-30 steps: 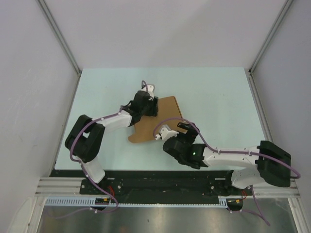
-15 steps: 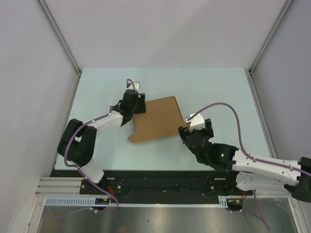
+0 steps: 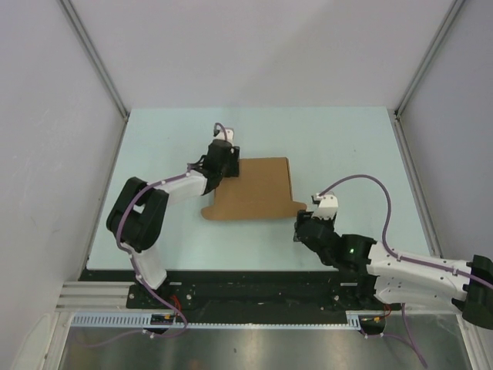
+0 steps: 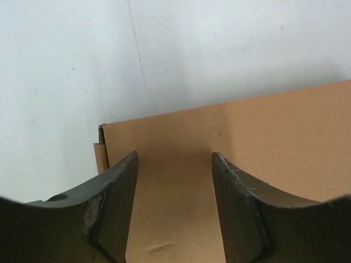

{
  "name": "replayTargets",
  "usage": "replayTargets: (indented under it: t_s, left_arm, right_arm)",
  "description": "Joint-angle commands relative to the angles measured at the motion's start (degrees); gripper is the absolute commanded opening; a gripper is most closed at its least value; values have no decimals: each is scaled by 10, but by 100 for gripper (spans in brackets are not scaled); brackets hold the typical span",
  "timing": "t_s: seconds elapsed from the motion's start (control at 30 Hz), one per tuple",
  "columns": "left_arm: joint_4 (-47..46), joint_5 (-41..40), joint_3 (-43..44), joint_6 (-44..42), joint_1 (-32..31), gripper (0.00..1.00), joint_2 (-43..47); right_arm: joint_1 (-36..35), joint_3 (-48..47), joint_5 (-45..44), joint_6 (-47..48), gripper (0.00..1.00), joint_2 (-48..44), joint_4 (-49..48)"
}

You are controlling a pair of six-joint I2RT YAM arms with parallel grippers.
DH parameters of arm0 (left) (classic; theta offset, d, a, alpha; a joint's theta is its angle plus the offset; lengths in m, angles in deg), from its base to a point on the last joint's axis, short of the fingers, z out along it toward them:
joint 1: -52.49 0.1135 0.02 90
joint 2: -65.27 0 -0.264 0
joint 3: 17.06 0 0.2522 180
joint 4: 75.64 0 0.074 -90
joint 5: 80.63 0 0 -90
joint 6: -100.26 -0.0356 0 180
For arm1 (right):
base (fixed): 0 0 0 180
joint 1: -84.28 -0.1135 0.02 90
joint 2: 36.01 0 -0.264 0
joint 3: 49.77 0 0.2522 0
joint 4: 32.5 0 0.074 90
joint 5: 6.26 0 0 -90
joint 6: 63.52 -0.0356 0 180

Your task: Fold the paper box

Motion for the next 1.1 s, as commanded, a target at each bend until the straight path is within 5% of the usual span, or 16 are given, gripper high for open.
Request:
replayTargets:
  t_s: [0.0,0.23,0.43,0.57,1.07]
  left_arm:
    - [77,73,-49,59,-33,59,-46]
    - [87,59,-14,53,-36,58,-64]
    - [115,51,69,-10,-34,58,-106]
    - [148,66,131,-35,-27,52,-159]
    - [143,88,184,1,-9,55,-162]
  right_arm:
    - [6,68,74,-70,60,-28,-80]
    - [8,106,45,-61,43,11,-170]
    - [0,17,-28,84,61,51,-115]
    - [27,-22,-5,158,60,91,-115]
    - [-17,-11,-19,132,42,143,-188]
